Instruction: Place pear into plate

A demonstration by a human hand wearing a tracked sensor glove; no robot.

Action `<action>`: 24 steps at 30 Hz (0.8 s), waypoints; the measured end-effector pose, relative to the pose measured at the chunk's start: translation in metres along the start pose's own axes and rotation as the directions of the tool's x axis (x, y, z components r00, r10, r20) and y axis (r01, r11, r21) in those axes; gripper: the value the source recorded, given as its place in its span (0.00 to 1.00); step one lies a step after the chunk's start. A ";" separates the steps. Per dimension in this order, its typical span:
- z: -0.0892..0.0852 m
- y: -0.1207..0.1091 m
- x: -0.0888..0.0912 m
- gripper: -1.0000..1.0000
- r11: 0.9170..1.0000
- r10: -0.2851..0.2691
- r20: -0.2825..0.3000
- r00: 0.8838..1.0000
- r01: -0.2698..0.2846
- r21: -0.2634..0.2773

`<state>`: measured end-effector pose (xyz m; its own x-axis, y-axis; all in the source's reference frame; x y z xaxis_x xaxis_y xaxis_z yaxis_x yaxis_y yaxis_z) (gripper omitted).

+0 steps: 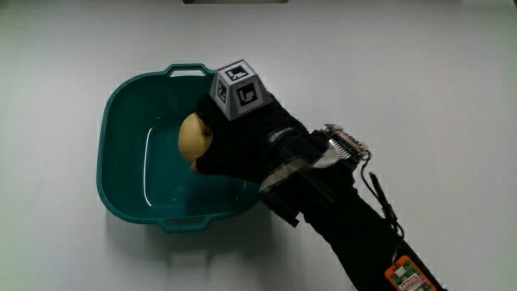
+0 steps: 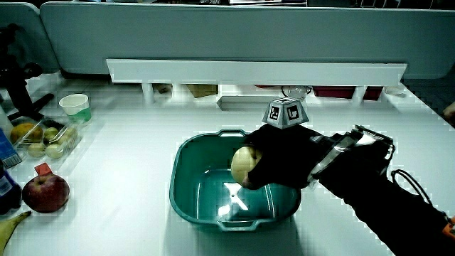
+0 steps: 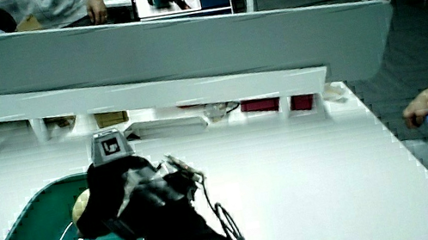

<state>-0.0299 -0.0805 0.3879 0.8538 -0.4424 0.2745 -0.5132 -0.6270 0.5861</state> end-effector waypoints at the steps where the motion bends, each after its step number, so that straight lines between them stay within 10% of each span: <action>1: -0.003 0.002 -0.003 0.50 1.000 0.008 0.008 1.000 -0.008 -0.013; 14: -0.054 0.029 -0.020 0.50 0.984 -0.002 0.075 0.997 0.015 -0.175; 24: -0.066 0.037 -0.020 0.50 0.978 -0.025 0.093 0.995 0.044 -0.202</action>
<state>-0.0599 -0.0524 0.4541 0.8548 -0.4839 0.1878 -0.4473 -0.5032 0.7394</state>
